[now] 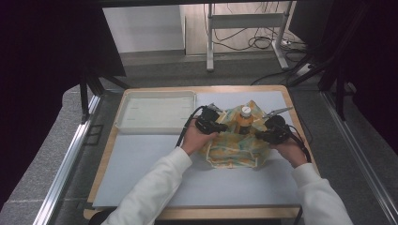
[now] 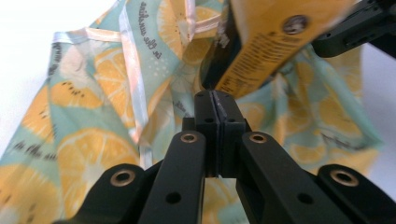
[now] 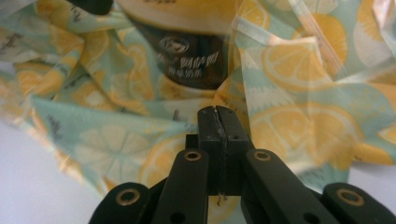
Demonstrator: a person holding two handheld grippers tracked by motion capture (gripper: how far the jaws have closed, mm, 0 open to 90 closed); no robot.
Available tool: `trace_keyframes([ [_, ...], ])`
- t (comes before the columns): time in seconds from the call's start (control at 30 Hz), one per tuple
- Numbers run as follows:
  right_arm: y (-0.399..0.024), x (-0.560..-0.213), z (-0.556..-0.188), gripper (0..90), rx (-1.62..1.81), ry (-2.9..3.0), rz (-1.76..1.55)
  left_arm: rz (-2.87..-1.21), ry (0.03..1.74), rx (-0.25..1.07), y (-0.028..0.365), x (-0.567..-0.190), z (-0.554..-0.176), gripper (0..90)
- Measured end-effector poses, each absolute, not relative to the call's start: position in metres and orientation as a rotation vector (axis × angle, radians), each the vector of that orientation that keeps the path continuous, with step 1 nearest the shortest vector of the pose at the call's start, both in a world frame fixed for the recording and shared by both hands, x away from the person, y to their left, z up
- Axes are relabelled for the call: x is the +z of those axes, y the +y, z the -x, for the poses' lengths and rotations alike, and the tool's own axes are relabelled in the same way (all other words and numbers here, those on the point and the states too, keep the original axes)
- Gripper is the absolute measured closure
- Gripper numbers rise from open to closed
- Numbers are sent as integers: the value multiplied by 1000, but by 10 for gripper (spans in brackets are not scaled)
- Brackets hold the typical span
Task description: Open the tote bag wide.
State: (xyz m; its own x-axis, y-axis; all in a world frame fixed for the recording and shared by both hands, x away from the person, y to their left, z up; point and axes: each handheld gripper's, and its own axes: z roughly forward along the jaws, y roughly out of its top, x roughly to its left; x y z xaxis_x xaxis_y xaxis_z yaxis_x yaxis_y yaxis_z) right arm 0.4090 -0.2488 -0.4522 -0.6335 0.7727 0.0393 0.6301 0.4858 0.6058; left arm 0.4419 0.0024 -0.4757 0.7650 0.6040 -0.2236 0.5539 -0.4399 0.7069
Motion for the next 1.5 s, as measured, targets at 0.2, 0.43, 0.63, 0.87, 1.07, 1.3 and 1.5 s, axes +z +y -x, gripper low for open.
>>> trace_keyframes([
  [0.2,-241,-459,-423,893,858,2493,-1208,-2157,897,36,-6,-489,-459,897],
  [0.43,-241,-469,-432,893,842,2492,-1238,-2160,911,32,-6,-494,-463,898],
  [0.63,-237,-478,-429,894,792,2551,-1226,-2170,929,59,-8,-499,-471,900],
  [0.87,-238,-489,-407,895,772,2632,-1191,-2161,968,84,-17,-506,-495,900],
  [1.07,-236,-499,-393,895,781,2692,-1169,-2169,975,104,-26,-507,-510,900],
  [1.3,-236,-499,-391,895,794,2697,-1160,-2167,960,93,-24,-505,-509,900],
  [1.5,-247,-478,-410,895,839,2615,-1202,-2165,893,63,-9,-482,-484,899],
])
